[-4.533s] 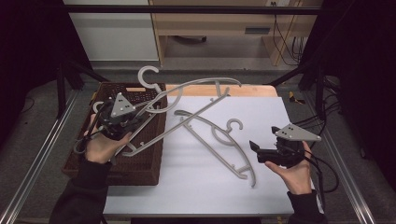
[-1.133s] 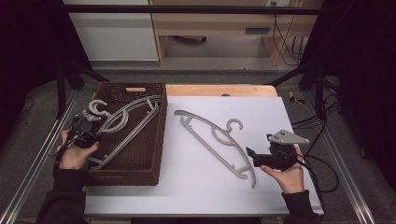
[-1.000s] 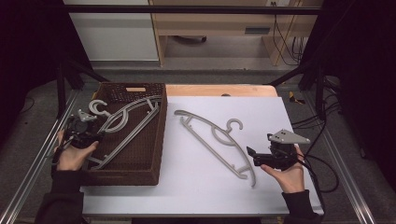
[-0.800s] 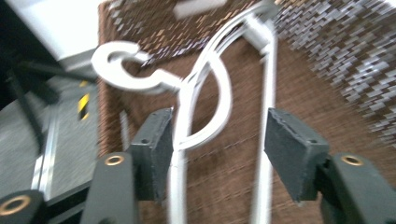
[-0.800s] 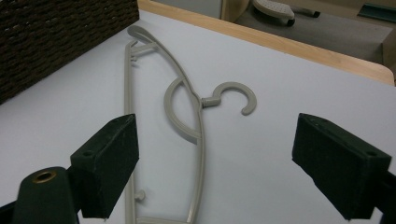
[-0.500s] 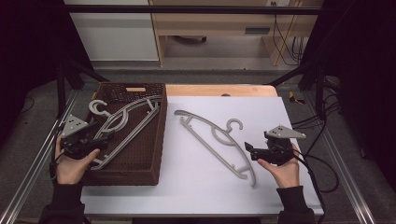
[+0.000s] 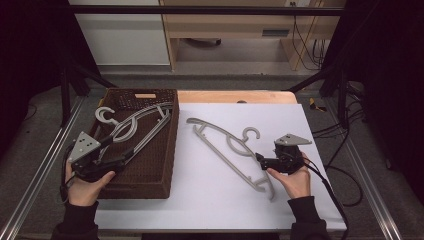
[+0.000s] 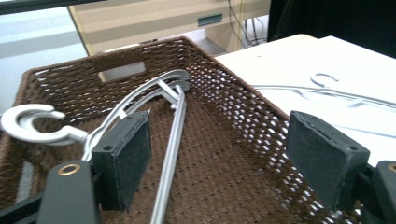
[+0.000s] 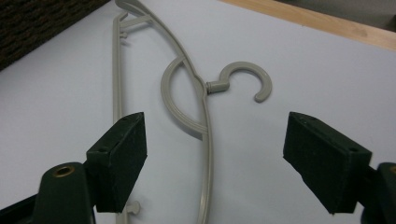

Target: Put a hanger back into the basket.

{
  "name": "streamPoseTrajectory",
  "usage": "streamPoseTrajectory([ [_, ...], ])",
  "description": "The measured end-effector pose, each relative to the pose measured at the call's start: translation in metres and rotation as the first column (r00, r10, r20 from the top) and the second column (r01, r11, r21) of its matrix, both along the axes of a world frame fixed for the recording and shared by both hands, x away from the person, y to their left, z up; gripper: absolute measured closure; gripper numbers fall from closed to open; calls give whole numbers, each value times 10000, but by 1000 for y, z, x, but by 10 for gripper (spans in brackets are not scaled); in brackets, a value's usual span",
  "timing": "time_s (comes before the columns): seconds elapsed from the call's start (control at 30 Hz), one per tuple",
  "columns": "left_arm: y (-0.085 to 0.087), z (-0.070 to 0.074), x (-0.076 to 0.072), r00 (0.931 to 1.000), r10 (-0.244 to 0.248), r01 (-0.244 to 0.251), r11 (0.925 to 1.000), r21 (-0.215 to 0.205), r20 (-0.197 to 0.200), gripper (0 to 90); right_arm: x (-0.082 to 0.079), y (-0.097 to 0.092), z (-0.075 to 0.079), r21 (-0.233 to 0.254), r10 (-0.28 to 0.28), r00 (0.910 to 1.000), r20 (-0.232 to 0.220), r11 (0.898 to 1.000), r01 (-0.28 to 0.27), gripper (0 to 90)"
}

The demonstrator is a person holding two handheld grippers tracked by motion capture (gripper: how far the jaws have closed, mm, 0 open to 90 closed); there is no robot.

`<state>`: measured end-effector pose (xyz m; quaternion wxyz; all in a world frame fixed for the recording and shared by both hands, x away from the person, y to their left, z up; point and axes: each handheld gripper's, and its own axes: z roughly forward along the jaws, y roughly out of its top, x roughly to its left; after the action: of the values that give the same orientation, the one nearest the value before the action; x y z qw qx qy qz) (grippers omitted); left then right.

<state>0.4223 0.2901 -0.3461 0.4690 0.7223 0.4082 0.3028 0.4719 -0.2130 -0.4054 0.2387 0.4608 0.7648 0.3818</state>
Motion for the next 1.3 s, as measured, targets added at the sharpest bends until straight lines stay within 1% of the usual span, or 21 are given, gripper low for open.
streamPoseTrajectory([
  [0.1, -3, -2, -1, 10000, -64, 64, 9999, 151, -27, 216, 5, 4, -6, -85, 49, 9997, -242, 10000, -51, 235],
  [0.23, -5, -5, 3, 9998, -138, 141, 9997, 189, -152, 215, 14, 7, -15, -351, 67, 9986, -529, 9993, -85, 263],
  [0.27, -5, -6, 4, 9997, -148, 153, 9995, 264, -184, 215, 16, 8, -17, -391, 37, 9979, -644, 9992, -62, 269],
  [0.3, -6, -7, 5, 9998, -108, 112, 9997, 228, -181, 215, 18, 8, -20, -478, 35, 9973, -731, 9988, -70, 277],
  [0.33, -6, -7, 6, 9997, -112, 116, 9997, 207, -223, 215, 20, 9, -21, -437, 4, 9961, -877, 9990, -43, 285],
  [0.37, -6, -7, 6, 9996, -111, 118, 9996, 264, -245, 215, 22, 9, -23, -534, 24, 9959, -907, 9985, -73, 291],
  [0.43, -6, -7, 6, 9997, -50, 55, 9997, 255, -222, 214, 24, 11, -27, -568, -67, 9933, -1157, 9984, 1, 311],
  [0.5, -5, -6, 6, 9998, 26, -20, 9994, 334, -176, 214, 27, 11, -29, -563, -111, 9920, -1261, 9984, 40, 341],
  [0.6, -3, -6, 7, 9997, 119, -114, 9996, 248, -196, 214, 31, 12, -33, -487, -178, 9877, -1553, 9988, 104, 388],
  [0.63, -2, -6, 8, 9997, 117, -112, 9997, 235, -224, 214, 33, 12, -34, -457, -180, 9850, -1717, 9989, 103, 397],
  [0.67, -2, -6, 9, 9996, 122, -117, 9997, 211, -242, 214, 34, 12, -35, -488, -216, 9837, -1786, 9987, 131, 406],
  [0.7, -2, -7, 9, 9996, 136, -130, 9997, 214, -261, 214, 36, 11, -37, -707, -244, 9835, -1792, 9974, 119, 418],
  [0.77, -2, -8, 10, 9995, 117, -107, 9993, 347, -289, 214, 37, 11, -39, -803, -366, 9795, -1982, 9965, 210, 440],
  [0.83, -2, -9, 10, 9994, 145, -133, 9992, 389, -312, 214, 39, 11, -41, -691, -319, 9754, -2182, 9975, 171, 459],
  [0.87, -2, -9, 11, 9994, 154, -142, 9992, 387, -312, 214, 41, 11, -43, -675, -234, 9744, -2237, 9977, 84, 466],
  [1.0, -1, -9, 11, 9992, 202, -190, 9992, 348, -348, 214, 44, 9, -46, -734, -394, 9675, -2498, 9971, 216, 499],
  [1.03, 0, -10, 11, 9991, 212, -198, 9991, 382, -371, 214, 44, 9, -47, -851, -403, 9668, -2522, 9962, 193, 508],
  [1.1, 0, -10, 11, 9992, 200, -185, 9989, 421, -358, 215, 44, 9, -48, -884, -401, 9643, -2617, 9959, 174, 522],
  [1.2, 0, -10, 11, 9992, 198, -183, 9988, 454, -340, 215, 45, 11, -50, -812, -335, 9595, -2797, 9966, 111, 554],
  [1.27, 0, -11, 12, 9991, 230, -215, 9989, 424, -346, 215, 46, 11, -52, -869, -333, 9566, -2894, 9962, 84, 575],
  [1.3, 0, -11, 12, 9991, 249, -234, 9989, 414, -355, 215, 46, 11, -52, -747, -313, 9529, -3018, 9972, 91, 584],
])
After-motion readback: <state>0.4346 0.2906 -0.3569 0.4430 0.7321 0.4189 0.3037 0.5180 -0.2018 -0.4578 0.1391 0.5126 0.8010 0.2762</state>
